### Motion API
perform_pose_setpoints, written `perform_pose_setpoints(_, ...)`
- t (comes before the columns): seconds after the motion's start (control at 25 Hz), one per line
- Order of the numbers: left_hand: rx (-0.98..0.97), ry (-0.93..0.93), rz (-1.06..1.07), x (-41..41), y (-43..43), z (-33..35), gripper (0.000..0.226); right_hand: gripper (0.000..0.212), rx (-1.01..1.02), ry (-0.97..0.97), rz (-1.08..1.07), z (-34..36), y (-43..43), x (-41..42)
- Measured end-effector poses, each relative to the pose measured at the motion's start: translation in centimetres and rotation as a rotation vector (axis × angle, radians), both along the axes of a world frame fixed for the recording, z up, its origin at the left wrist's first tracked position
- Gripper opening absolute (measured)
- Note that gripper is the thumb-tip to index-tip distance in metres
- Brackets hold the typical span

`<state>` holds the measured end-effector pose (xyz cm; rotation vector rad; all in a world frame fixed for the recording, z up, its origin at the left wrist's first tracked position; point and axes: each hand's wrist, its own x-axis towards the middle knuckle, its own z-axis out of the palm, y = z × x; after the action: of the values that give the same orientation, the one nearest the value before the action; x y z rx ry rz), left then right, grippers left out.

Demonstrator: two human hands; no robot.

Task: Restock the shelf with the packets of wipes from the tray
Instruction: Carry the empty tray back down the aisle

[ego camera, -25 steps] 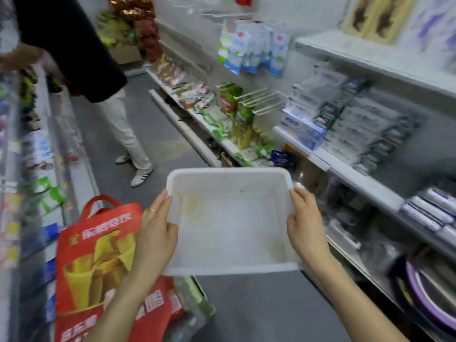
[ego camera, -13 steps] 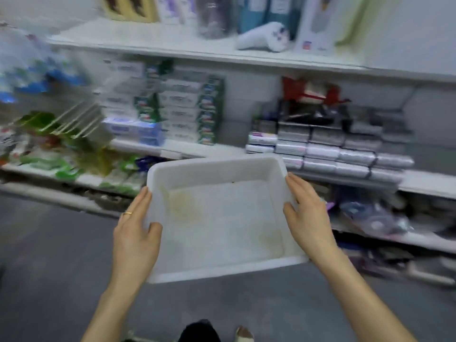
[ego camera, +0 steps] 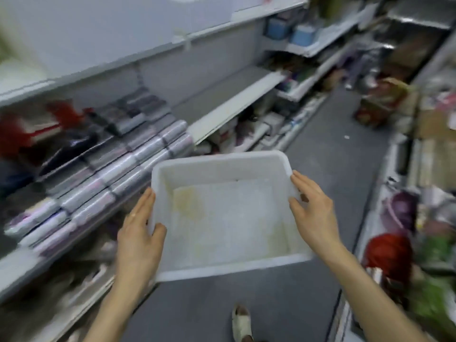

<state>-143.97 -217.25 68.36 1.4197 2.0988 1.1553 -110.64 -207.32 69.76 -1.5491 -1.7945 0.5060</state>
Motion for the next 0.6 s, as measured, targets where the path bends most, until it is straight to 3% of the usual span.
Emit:
perform_pose_setpoints(0.28, 0.044, 0.002, -0.401, 11.0, 13.7, 2.1, 0.077, 0.058, 0.028, -0.009, -0.406, 1.4, -0.1, 12.1)
perform_pose_setpoints(0.6, 0.043, 0.048, -0.587, 22.3, 27.0, 3.7, 0.079, 0.053, -0.001, 0.042, -0.582, 1.1, 7.0, 21.8)
